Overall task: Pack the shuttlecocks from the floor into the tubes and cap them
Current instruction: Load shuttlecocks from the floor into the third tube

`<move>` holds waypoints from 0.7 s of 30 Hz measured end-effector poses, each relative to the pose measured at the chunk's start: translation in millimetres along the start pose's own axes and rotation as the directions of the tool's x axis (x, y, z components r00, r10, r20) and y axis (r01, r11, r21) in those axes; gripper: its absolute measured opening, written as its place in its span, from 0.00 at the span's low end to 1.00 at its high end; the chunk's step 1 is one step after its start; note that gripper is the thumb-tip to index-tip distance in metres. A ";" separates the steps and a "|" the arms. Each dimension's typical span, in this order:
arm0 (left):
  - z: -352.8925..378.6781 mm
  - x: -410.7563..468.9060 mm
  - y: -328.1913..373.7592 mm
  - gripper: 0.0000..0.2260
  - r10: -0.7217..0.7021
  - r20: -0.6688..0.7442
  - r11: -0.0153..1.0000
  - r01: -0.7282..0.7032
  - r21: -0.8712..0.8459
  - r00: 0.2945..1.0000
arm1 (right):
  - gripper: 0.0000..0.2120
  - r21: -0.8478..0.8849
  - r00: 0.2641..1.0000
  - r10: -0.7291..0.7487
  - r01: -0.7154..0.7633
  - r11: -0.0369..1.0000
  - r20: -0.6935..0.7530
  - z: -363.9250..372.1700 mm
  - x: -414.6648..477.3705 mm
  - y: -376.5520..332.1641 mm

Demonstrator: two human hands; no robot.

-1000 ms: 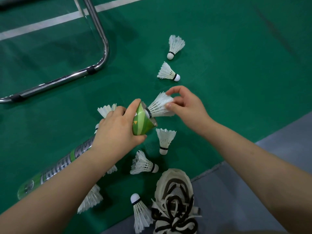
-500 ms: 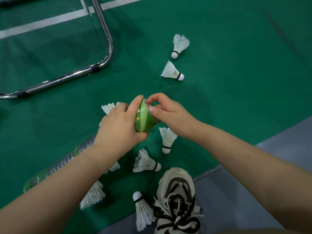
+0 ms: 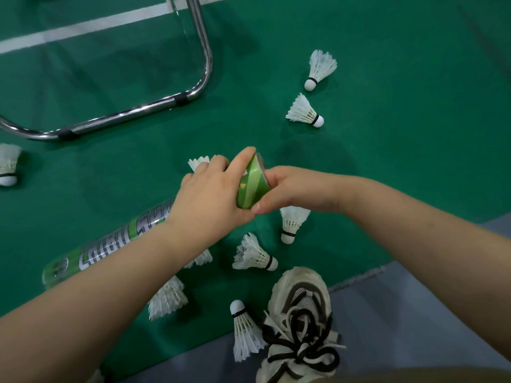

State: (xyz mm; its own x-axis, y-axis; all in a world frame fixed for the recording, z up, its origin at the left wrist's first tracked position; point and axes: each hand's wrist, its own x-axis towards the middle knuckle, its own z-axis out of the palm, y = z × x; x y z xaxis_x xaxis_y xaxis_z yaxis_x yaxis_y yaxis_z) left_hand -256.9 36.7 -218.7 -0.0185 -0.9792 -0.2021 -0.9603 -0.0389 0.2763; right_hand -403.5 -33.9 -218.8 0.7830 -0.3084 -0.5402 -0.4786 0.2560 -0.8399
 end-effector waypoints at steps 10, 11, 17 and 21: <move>-21.0 -3.5 -31.3 0.42 -0.075 -0.058 0.994 0.070 -0.088 0.995 | 0.03 0.030 0.960 -0.129 0.140 0.990 -0.248 18.7 31.6 -28.8; -25.8 -3.8 -34.8 0.42 -0.078 -0.075 0.994 0.072 -0.086 0.994 | 0.02 0.083 0.937 -0.144 0.179 0.980 -0.317 13.7 31.3 -32.8; -41.5 -6.4 -55.6 0.43 -0.119 -0.109 0.992 0.116 -0.040 0.987 | 0.09 0.208 0.781 -0.012 0.181 0.961 -0.624 -12.8 28.7 -32.5; -39.1 -11.7 -69.3 0.42 -0.164 -0.099 0.986 0.160 -0.044 0.982 | 0.08 0.108 0.818 0.057 0.006 0.994 -0.573 1.5 40.4 -8.3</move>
State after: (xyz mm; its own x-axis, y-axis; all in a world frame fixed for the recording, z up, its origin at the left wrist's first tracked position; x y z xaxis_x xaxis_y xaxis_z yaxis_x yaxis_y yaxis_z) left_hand -179.3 43.1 -198.8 0.1667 -0.9744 -0.1510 -0.9377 -0.2040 0.2812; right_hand -367.3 -47.1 -233.6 0.3852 -0.7625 -0.5198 -0.4279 0.3514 -0.8327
